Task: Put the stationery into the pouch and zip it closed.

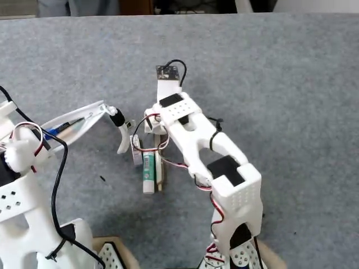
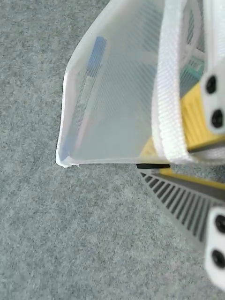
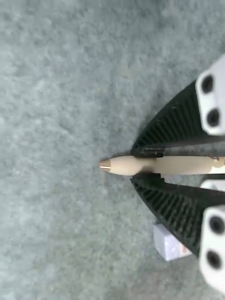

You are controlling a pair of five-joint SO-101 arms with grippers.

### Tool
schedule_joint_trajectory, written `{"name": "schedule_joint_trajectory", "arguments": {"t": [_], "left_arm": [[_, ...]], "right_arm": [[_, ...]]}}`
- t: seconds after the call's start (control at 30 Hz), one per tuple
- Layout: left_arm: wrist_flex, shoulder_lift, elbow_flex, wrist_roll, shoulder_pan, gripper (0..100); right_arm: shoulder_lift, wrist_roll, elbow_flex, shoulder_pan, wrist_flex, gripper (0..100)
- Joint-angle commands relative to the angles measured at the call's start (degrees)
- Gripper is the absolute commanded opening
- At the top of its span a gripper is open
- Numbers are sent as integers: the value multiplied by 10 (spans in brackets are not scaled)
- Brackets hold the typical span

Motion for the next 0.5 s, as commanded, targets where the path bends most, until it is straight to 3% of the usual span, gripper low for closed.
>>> {"name": "schedule_joint_trajectory", "arguments": {"t": [0.0,0.47], "left_arm": [[-11,5,-24,5,-8,28],[-11,6,-24,4,-6,28]], "right_arm": [[-62,-5,-25,30,2,12],[-338,-5,-20,47,14,12]]}}
